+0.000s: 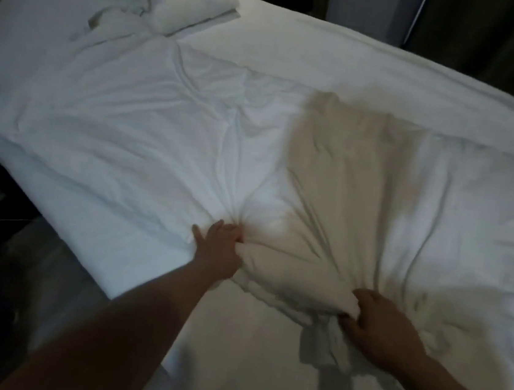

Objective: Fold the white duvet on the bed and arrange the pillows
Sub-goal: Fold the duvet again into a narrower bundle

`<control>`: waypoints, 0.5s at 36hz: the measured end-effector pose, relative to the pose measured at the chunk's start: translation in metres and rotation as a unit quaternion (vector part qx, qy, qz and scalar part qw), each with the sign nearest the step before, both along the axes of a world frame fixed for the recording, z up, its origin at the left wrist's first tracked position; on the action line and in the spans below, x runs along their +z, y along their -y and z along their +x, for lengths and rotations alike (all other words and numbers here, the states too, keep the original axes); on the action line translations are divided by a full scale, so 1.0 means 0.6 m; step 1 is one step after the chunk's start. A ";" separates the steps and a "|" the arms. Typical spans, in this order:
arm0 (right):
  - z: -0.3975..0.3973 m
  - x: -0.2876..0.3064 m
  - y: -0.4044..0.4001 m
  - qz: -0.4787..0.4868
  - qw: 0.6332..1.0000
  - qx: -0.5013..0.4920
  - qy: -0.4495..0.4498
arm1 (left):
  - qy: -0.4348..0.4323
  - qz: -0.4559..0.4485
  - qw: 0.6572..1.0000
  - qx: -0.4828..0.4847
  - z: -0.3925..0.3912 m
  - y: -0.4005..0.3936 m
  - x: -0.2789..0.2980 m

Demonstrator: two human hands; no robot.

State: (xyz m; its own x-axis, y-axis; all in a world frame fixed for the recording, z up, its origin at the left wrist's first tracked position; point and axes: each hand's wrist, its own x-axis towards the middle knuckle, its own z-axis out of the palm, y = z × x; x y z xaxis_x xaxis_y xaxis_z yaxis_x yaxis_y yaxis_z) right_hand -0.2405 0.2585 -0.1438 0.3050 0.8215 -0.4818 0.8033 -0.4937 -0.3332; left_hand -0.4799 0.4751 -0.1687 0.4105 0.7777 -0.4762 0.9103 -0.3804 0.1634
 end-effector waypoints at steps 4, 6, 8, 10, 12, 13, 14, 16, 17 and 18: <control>-0.048 -0.033 0.053 0.120 0.993 -0.013 0.000 | -0.047 -0.033 0.998 -0.036 -0.014 0.041 -0.040; -0.059 -0.037 0.080 0.212 0.977 -0.030 0.003 | -0.038 -0.024 0.999 -0.028 -0.021 0.065 -0.061; -0.054 -0.035 0.111 0.288 0.956 -0.057 0.006 | -0.031 -0.004 0.999 -0.023 -0.018 0.091 -0.069; -0.040 -0.030 0.144 0.312 0.946 -0.081 0.009 | -0.033 -0.007 0.999 -0.032 -0.001 0.122 -0.058; -0.022 -0.028 0.176 0.295 0.949 -0.113 0.025 | -0.001 -0.009 0.999 -0.044 0.028 0.159 -0.046; -0.009 -0.030 0.191 0.275 0.952 -0.128 0.046 | 0.030 0.005 0.998 -0.052 0.046 0.179 -0.037; 0.008 -0.033 0.206 0.250 0.956 -0.139 0.069 | 0.066 0.030 0.996 -0.054 0.065 0.198 -0.028; 0.052 -0.041 0.238 0.189 0.966 -0.144 0.099 | 0.150 0.088 0.984 -0.043 0.104 0.239 -0.013; 0.077 -0.046 0.256 0.152 0.972 -0.141 0.113 | 0.187 0.103 0.976 -0.038 0.125 0.261 -0.003; 0.101 -0.051 0.275 0.114 0.976 -0.139 0.123 | 0.220 0.105 0.969 -0.045 0.145 0.283 0.007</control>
State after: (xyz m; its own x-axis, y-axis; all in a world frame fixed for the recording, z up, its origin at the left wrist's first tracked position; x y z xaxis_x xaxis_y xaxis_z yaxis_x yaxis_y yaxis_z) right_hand -0.1800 0.0935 -0.1744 0.6144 0.7681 -0.1803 0.7191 -0.6392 -0.2727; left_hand -0.3929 0.3052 -0.1645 0.6082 0.7902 -0.0754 0.7318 -0.5213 0.4390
